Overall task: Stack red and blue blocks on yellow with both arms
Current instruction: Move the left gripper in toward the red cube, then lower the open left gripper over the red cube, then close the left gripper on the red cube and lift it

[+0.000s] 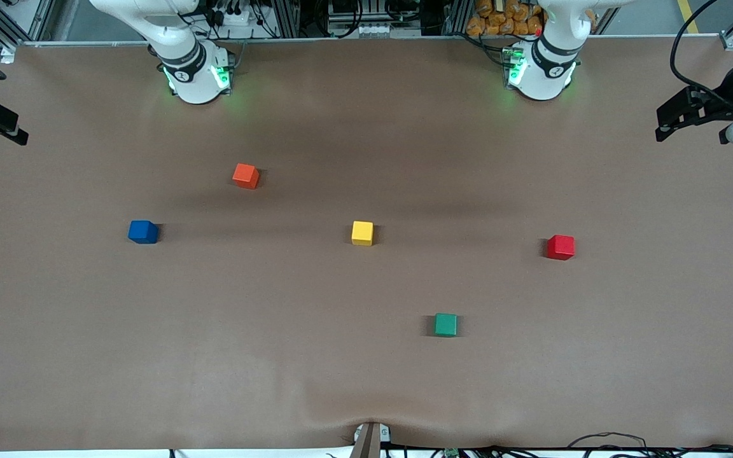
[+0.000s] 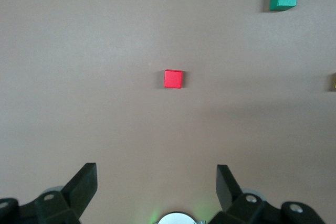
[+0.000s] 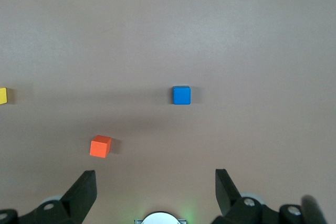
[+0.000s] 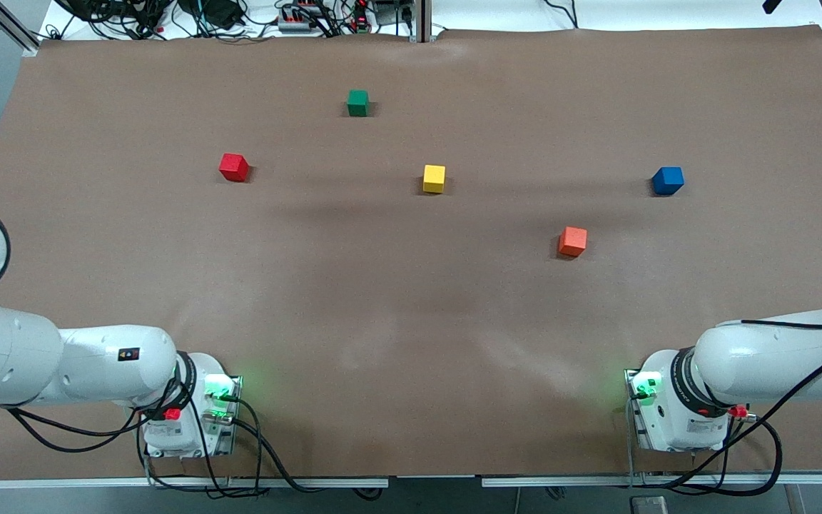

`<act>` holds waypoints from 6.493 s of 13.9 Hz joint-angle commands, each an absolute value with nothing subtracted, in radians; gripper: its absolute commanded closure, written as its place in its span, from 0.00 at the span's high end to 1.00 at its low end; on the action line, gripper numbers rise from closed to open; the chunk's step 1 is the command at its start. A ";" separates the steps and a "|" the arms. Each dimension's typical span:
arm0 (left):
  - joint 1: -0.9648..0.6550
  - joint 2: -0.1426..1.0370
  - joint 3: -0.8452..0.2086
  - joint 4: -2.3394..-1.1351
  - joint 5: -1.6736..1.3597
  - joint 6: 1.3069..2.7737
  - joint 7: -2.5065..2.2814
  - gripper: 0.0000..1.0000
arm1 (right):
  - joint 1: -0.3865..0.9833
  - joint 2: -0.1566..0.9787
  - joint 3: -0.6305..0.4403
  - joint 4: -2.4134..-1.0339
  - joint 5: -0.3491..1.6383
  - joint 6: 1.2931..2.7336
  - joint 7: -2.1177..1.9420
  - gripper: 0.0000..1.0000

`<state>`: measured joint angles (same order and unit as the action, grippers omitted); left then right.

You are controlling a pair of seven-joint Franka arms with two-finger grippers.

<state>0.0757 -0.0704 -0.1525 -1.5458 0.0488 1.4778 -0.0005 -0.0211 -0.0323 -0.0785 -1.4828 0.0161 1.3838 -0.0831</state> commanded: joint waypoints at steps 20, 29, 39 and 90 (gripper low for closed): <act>0.074 -0.006 -0.143 -1.560 0.031 1.471 0.015 1.00 | -0.048 -0.005 -0.069 -1.465 0.028 1.368 -0.077 1.00; 0.077 0.041 -0.146 -1.684 0.031 1.633 -0.006 1.00 | -0.057 -0.003 -0.069 -1.465 0.029 1.367 -0.077 1.00; 0.086 0.037 -0.144 -1.946 0.029 1.985 -0.017 1.00 | -0.055 -0.003 -0.069 -1.465 0.029 1.370 -0.077 1.00; 0.107 0.302 -0.204 -2.068 0.043 2.328 0.008 0.00 | -0.067 0.002 -0.069 -1.463 0.058 1.356 -0.075 1.00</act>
<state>0.1057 0.3245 -0.1672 -2.1208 0.0487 2.4254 0.0075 -0.0449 -0.0069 -0.0800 -1.4829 0.0402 1.3723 -0.0827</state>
